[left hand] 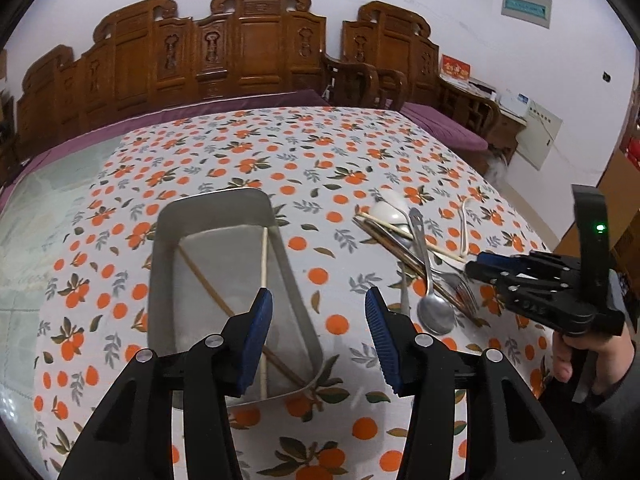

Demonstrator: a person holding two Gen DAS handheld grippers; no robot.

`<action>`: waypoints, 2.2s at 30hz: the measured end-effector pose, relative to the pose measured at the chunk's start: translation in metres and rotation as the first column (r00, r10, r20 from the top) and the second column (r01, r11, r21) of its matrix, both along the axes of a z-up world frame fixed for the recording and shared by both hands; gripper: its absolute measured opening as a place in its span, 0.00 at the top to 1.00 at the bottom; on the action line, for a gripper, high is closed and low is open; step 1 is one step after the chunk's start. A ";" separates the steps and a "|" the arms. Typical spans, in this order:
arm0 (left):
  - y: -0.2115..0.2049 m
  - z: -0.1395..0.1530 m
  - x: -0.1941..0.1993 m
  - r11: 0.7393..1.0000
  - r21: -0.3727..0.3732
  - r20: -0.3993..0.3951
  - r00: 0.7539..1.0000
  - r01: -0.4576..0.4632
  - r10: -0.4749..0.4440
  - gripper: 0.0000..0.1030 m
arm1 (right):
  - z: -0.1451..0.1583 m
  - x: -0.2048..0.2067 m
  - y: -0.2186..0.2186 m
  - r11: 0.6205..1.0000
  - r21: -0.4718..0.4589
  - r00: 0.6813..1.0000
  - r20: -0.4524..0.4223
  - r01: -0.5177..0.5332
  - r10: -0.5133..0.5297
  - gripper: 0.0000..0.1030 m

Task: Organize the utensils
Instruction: 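Grasp the smiley-handle steel spoon with the left tool while the right tool grasps a steel fork, then lower the spoon into the tray with the left tool while the right tool lifts the fork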

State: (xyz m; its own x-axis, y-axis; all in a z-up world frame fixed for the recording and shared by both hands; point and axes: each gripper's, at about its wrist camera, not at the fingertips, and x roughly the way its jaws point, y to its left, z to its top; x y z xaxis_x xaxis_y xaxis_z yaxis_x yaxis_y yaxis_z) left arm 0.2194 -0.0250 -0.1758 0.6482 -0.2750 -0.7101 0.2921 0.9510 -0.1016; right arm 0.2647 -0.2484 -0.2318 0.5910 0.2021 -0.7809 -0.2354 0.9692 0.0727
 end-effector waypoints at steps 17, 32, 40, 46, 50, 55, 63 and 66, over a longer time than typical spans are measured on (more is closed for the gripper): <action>-0.039 -0.022 0.000 0.997 0.012 -0.056 0.996 0.071 -0.071 0.55 | 0.012 0.006 -0.029 0.998 0.051 0.999 0.027 0.039 -0.040 0.72; -0.120 -0.061 0.045 0.986 0.012 -0.166 0.973 0.167 -0.162 0.76 | 0.023 0.010 -0.043 0.990 0.136 0.998 0.046 0.030 -0.036 0.72; -0.133 -0.076 0.058 0.986 -0.010 -0.194 0.967 0.168 -0.166 0.82 | 0.022 0.011 -0.039 0.990 0.141 0.999 0.046 0.015 -0.022 0.72; -0.139 -0.078 0.066 0.987 -0.002 -0.194 0.969 0.159 -0.156 0.84 | 0.020 0.011 -0.037 0.990 0.138 0.999 0.043 0.010 -0.016 0.72; -0.140 -0.078 0.068 0.987 -0.013 -0.196 0.967 0.163 -0.162 0.94 | 0.020 0.011 -0.037 0.990 0.137 0.999 0.039 0.012 -0.017 0.72; -0.135 -0.075 0.062 0.987 -0.027 -0.190 0.968 0.160 -0.162 0.95 | 0.017 0.010 -0.033 0.991 0.133 0.999 0.034 -0.001 -0.003 0.72; -0.115 -0.058 0.049 0.991 -0.023 -0.151 0.979 0.135 -0.137 0.95 | 0.008 0.010 -0.019 0.992 0.118 0.999 0.006 -0.041 0.041 0.72; -0.104 -0.050 0.045 0.992 -0.019 -0.136 0.983 0.126 -0.127 0.95 | 0.004 0.010 -0.010 0.993 0.102 0.998 -0.007 -0.063 0.064 0.72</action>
State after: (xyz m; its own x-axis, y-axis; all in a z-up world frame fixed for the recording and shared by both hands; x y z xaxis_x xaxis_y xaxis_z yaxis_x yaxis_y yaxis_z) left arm 0.2641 -0.1292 -0.2262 0.5048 -0.3559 -0.7865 0.3926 0.9060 -0.1580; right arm 0.2750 -0.2587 -0.2283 0.5664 0.3176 -0.7605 -0.2953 0.9397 0.1725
